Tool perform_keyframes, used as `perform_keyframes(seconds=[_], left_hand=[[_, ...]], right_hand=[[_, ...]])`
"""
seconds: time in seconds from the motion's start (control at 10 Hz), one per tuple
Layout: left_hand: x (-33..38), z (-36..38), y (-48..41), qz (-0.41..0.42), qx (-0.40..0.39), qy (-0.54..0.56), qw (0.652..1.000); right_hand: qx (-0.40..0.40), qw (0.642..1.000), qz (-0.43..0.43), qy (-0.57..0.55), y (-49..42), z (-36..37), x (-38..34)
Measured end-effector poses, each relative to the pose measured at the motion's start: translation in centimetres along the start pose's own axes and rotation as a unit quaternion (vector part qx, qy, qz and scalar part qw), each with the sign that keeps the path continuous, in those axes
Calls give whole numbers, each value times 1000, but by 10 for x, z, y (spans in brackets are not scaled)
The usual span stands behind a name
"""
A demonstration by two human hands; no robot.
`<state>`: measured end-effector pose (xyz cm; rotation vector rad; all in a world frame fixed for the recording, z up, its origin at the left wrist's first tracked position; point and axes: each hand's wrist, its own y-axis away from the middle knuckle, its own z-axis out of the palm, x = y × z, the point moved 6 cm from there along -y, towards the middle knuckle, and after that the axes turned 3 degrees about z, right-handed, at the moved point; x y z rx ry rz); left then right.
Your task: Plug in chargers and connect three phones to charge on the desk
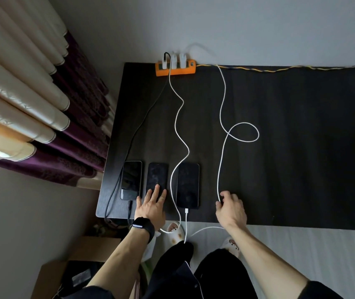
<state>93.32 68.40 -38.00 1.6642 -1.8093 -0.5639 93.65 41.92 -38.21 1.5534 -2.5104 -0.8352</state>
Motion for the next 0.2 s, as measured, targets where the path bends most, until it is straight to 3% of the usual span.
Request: perform_keyframes(seconds=[0.2], left_hand=[[32,-15,3,-55,106,83,989]], right_hand=[[-29,997,-67,-32,-7,-17,29]])
